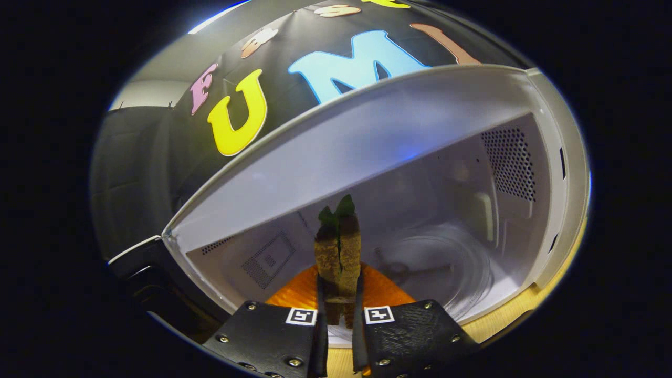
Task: Open the microwave, put the food inside, and close the microwave door.
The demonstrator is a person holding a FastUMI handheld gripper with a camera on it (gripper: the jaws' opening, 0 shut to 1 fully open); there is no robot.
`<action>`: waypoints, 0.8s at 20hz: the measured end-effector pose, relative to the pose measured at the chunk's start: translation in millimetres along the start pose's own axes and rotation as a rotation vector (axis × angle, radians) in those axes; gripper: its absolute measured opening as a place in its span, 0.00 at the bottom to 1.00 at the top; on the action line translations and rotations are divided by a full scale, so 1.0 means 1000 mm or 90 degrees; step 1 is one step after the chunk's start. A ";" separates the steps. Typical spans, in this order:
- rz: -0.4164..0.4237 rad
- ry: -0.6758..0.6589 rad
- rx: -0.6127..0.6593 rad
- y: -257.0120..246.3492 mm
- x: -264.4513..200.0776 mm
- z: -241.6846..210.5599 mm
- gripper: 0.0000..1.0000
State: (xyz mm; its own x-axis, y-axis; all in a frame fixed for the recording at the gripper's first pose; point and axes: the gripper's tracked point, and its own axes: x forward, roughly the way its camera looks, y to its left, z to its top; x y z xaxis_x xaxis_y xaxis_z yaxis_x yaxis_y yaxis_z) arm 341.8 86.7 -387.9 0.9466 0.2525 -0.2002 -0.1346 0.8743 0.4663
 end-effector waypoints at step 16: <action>-0.155 -0.004 -0.153 -0.058 -0.022 0.002 0.92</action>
State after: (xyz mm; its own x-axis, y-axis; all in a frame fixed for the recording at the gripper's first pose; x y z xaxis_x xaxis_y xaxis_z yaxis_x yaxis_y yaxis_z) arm 329.5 29.2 -408.7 0.9614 0.0228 -0.2743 0.0306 0.9815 0.1889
